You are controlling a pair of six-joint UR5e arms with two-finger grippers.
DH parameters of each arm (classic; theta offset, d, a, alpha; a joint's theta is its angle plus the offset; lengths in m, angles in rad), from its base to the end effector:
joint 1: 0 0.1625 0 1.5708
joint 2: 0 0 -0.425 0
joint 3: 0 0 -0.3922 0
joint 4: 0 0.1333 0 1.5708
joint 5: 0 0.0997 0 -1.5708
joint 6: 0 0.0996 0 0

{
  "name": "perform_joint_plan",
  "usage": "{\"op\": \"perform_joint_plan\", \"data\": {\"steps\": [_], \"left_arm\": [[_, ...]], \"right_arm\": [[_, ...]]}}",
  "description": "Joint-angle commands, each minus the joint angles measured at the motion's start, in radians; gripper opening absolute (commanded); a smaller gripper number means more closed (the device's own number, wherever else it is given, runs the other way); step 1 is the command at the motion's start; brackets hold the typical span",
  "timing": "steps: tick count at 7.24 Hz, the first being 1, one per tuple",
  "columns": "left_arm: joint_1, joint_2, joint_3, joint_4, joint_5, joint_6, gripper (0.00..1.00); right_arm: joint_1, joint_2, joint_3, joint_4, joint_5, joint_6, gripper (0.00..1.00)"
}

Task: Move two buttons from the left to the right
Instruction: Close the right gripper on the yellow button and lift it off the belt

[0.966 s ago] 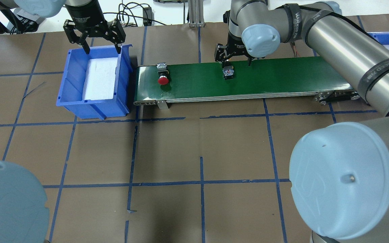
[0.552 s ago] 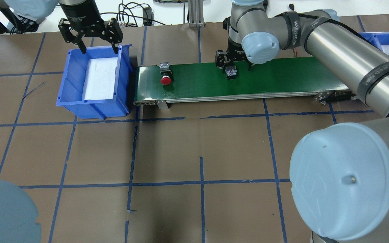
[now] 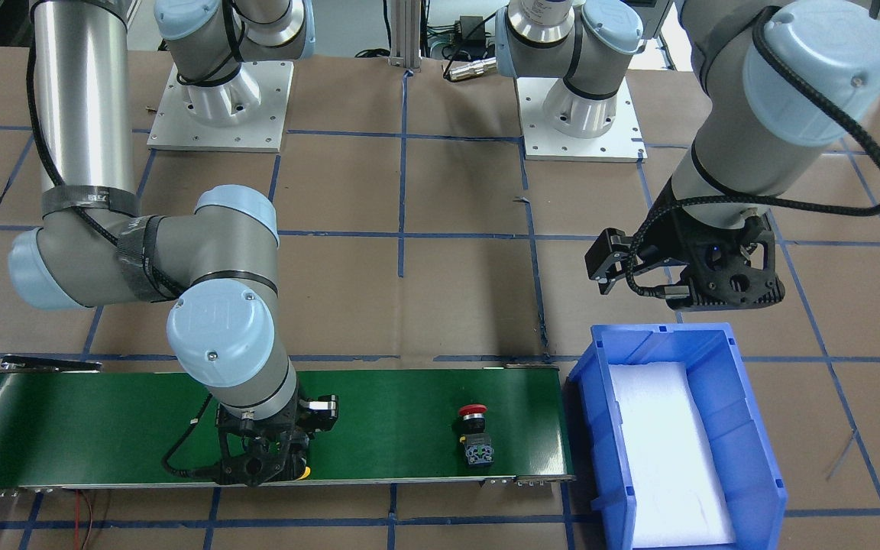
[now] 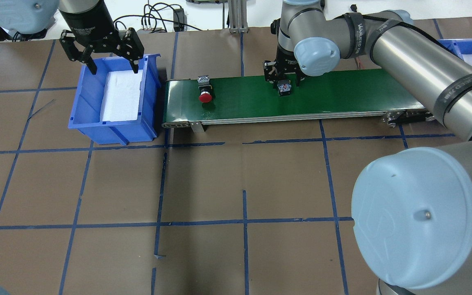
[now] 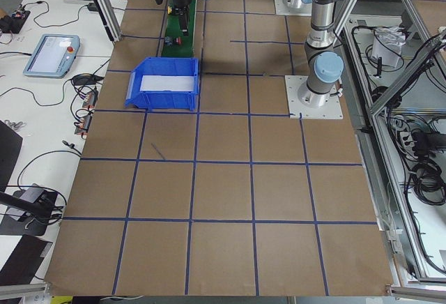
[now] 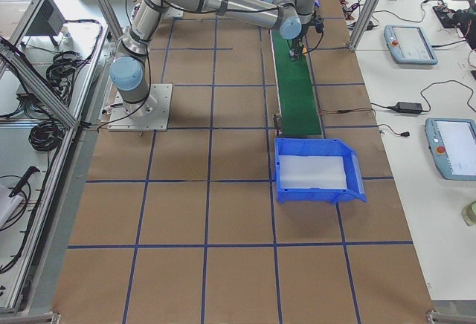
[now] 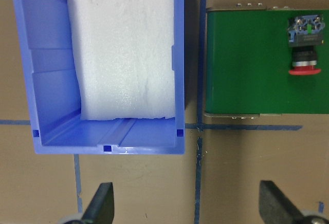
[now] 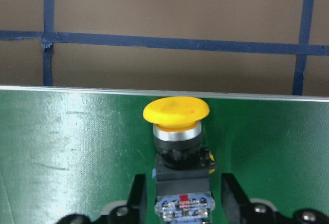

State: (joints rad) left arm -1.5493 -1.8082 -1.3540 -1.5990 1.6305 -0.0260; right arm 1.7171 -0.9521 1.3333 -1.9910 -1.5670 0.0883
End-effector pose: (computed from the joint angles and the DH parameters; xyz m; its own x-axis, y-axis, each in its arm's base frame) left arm -0.1147 -0.5894 0.4633 -0.9972 -0.0445 -0.0608 -0.0474 0.9978 0.0472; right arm 0.2363 -0.6869 0.2672 -0.9983 -0.0582 -0.0072 -0.0579 0.9976 -0.0385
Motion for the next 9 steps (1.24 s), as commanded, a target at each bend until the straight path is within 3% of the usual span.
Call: {"op": "perform_joint_plan", "data": {"steps": [1, 3, 6, 9], "left_arm": [[0.003, -0.011, -0.013, 0.007, -0.001, -0.022, 1.00], [0.003, -0.031, -0.005, 0.002, 0.000, -0.022, 1.00], [0.005, -0.045, 0.018, -0.004, 0.027, -0.017, 1.00], [0.006, -0.046, 0.032, 0.002, 0.037, -0.019, 1.00]], "right_arm": [[-0.011, -0.005, -0.002, 0.006, -0.002, -0.004, 0.07], [-0.045, -0.048, -0.017, 0.046, -0.013, -0.114, 0.08], [-0.222, -0.177, -0.040, 0.263, -0.019, -0.383, 0.07], [-0.417, -0.261, -0.037, 0.345, -0.100, -0.669, 0.07]]}}
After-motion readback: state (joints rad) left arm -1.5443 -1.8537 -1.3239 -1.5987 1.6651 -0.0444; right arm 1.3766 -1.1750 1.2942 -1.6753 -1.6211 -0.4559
